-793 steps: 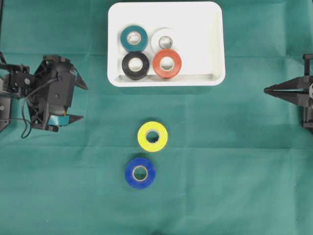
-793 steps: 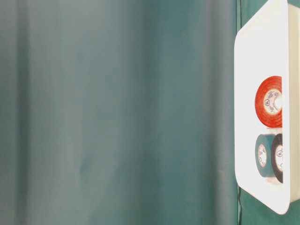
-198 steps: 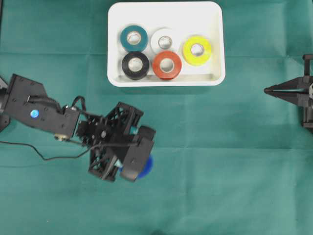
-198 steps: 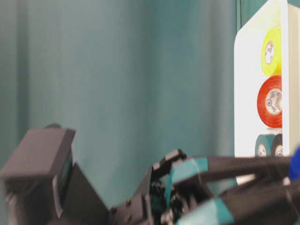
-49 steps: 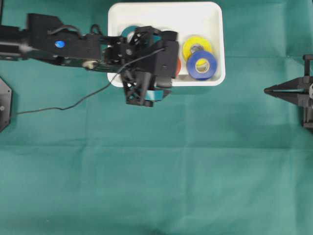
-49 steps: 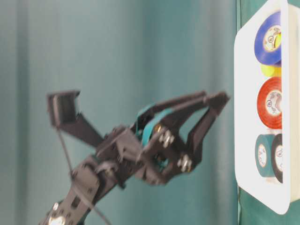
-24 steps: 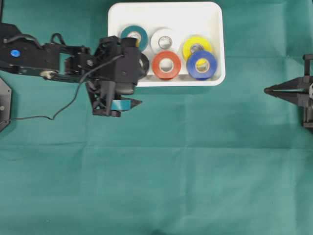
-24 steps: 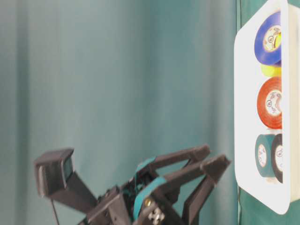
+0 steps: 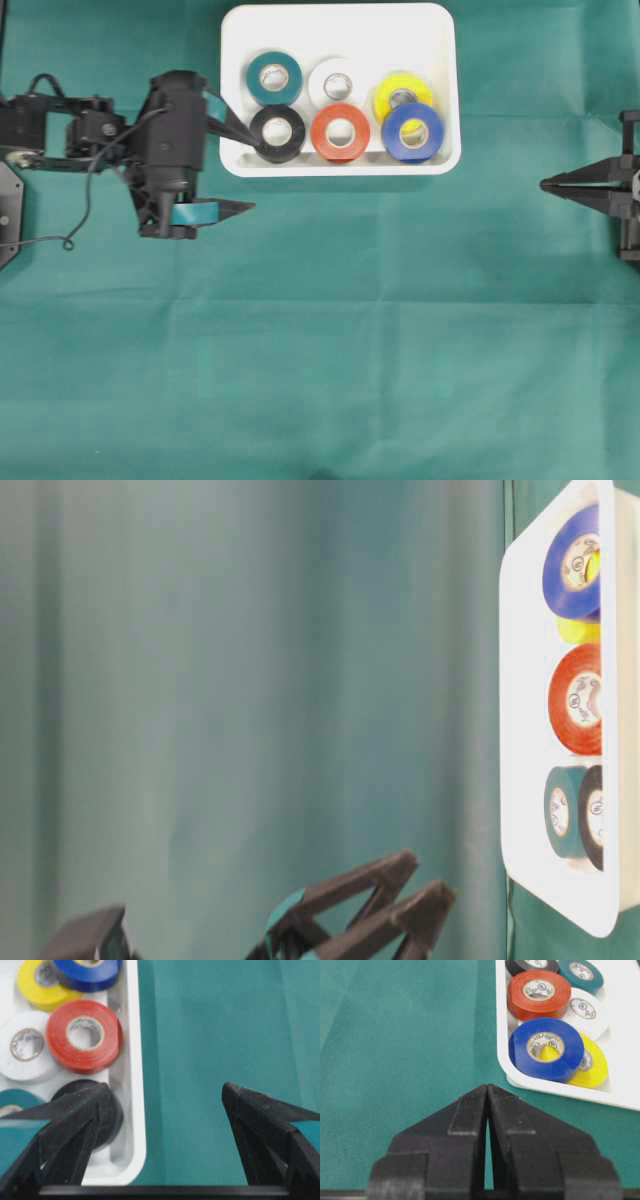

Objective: Put the tape into the white case with the left arm.

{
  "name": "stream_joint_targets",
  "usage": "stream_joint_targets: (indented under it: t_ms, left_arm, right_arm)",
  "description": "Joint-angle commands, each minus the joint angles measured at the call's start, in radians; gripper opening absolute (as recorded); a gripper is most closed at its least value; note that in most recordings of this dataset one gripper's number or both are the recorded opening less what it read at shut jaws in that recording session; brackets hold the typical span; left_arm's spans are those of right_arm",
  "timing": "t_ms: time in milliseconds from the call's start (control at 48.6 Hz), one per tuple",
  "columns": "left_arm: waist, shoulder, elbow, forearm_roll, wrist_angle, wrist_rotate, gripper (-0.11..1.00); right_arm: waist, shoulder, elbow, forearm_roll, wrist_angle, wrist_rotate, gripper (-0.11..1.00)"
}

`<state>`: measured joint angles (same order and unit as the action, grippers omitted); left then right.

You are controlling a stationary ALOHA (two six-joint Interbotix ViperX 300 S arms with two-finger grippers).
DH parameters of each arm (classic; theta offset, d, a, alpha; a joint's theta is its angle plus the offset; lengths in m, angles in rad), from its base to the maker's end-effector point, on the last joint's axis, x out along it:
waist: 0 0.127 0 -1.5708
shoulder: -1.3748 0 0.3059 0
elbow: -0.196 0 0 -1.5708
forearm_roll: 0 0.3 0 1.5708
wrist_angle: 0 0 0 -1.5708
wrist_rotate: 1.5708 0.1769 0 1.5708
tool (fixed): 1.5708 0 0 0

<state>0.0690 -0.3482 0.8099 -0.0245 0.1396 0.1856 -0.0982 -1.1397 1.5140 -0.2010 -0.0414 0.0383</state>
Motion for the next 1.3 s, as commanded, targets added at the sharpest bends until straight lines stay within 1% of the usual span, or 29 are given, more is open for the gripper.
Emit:
stream_joint_targets:
  t_ms: [0, 165, 370, 494, 679, 761, 947, 1132, 1276]
  left_arm:
    - [-0.003, -0.061, 0.026, -0.003, -0.048, -0.003, 0.98]
    - [-0.003, -0.143, 0.106, -0.005, -0.103, -0.012, 0.98]
    - [-0.003, -0.252, 0.192, -0.005, -0.107, -0.098, 0.98]
    - [-0.003, -0.327, 0.249, -0.005, -0.107, -0.127, 0.98]
    - [-0.003, -0.471, 0.344, -0.005, -0.104, -0.129, 0.98]
    - [-0.003, -0.557, 0.391, -0.005, -0.103, -0.129, 0.98]
    - [-0.003, -0.701, 0.463, -0.005, -0.081, -0.129, 0.98]
    - [-0.003, -0.759, 0.5, -0.002, -0.021, -0.121, 0.98]
    - [-0.003, -0.788, 0.528, -0.002, -0.02, -0.12, 0.98]
  right_arm:
    - [-0.002, 0.006, -0.011, -0.002, -0.011, 0.0, -0.09]
    - [-0.002, 0.006, -0.011, -0.002, -0.011, 0.0, -0.09]
    - [-0.002, 0.006, -0.011, -0.002, -0.011, 0.0, -0.09]
    - [-0.002, 0.006, -0.011, -0.002, -0.011, 0.0, -0.09]
    - [-0.002, 0.006, -0.011, -0.002, -0.011, 0.002, -0.09]
    - [-0.002, 0.006, -0.012, -0.002, -0.011, 0.0, -0.09]
    - [-0.002, 0.006, -0.011, -0.002, -0.011, 0.0, -0.09]
    - [-0.002, 0.006, -0.011, -0.002, -0.011, 0.002, -0.09]
    - [-0.002, 0.006, -0.011, -0.002, -0.011, 0.002, -0.09]
